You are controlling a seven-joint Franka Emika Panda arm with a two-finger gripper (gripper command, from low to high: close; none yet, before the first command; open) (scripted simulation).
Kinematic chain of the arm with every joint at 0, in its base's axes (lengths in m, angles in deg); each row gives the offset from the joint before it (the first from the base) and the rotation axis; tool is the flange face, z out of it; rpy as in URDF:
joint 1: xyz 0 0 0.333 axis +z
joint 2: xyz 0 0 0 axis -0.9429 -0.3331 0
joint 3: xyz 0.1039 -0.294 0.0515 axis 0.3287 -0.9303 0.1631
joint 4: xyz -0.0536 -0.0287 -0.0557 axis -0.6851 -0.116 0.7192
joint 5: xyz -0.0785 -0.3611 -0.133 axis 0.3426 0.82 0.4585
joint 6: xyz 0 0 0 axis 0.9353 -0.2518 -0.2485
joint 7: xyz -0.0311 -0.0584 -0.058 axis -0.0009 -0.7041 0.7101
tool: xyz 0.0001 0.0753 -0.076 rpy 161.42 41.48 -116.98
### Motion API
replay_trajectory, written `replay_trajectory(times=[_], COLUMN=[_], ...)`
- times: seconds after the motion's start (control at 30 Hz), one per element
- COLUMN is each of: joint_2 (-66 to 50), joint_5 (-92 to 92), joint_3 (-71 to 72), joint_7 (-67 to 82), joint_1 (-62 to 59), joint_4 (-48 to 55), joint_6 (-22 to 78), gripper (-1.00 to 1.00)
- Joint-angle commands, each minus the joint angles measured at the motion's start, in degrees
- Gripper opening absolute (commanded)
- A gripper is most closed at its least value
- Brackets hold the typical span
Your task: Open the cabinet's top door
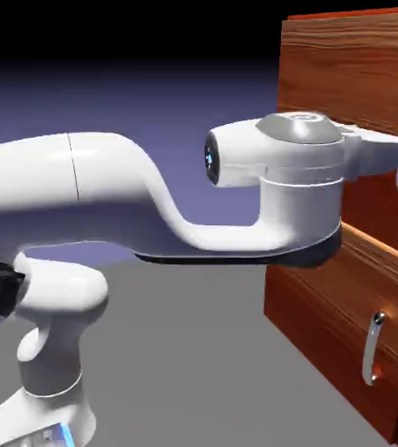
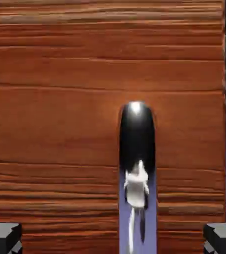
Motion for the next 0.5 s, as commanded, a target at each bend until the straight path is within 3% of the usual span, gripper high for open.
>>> replay_trajectory(times=[0.0, 0.17, 0.2, 0.47], joint_2=[-0.4, -1.8, -1.8, -0.8], joint_5=[-0.1, -0.3, -0.3, -1.0], joint_3=[-1.2, -5.9, -5.9, 4.4], joint_7=[0.1, 0.7, 0.7, -1.5], joint_1=[2.2, 10.5, 10.5, -4.0], joint_4=[1.5, 7.2, 7.2, -5.6], joint_6=[0.3, 1.4, 1.4, 9.4], gripper=[0.0, 0.0, -1.0, -1.0])
